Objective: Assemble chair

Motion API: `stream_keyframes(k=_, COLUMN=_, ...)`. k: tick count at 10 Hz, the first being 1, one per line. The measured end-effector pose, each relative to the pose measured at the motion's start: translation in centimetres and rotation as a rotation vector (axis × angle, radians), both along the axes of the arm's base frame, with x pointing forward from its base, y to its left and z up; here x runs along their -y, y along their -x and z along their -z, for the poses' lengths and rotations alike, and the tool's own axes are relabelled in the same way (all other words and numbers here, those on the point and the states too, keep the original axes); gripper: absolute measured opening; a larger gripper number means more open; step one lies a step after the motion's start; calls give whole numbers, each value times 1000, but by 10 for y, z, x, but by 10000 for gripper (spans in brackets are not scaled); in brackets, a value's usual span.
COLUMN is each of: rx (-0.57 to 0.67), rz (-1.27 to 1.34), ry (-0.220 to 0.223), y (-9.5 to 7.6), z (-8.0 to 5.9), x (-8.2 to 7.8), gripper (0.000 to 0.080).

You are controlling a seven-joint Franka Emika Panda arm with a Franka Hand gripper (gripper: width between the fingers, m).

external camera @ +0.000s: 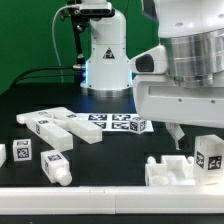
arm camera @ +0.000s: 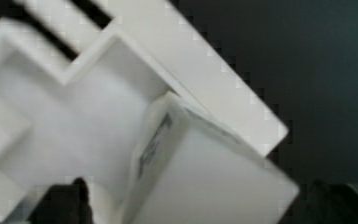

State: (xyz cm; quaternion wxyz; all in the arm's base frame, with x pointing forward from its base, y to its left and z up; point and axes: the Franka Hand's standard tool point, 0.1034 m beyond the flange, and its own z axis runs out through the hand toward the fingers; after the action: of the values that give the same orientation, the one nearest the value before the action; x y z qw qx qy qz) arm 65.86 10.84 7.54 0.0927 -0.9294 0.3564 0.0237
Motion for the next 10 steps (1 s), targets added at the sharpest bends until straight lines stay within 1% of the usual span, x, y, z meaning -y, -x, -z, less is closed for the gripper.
stream_keyframes(k=1, rx=2, rz=-18, ry=1, y=0, z=1, x=0, gripper=638)
stream_keyframes(k=3, rx=35, rz=-190, ry=6, y=0, z=1, x=2, gripper=646)
stream_keyframes(k=4, rx=44, rz=-286, ry=19, y=1, z=1, x=1, gripper=649)
stream_keyframes(k=5, rx=50, rz=-625, ry=74, y=7, z=-1, x=-11, gripper=649)
stream_keyframes(k=6, rx=56, rz=-786, ry=64, y=8, z=-2, x=-11, gripper=649)
stream_keyframes(k=7, rx=76, rz=-772, ry=65, y=5, z=-4, x=-8, gripper=649)
stream_keyframes(k=8, rx=70, rz=-735, ry=66, y=5, z=-2, x=-9, gripper=520)
stream_keyframes(k=9, rx=62, rz=-684, ry=63, y=6, z=-2, x=-9, gripper=520)
stream_keyframes(k=10, rx=47, rz=-595, ry=64, y=6, z=-2, x=-10, gripper=380)
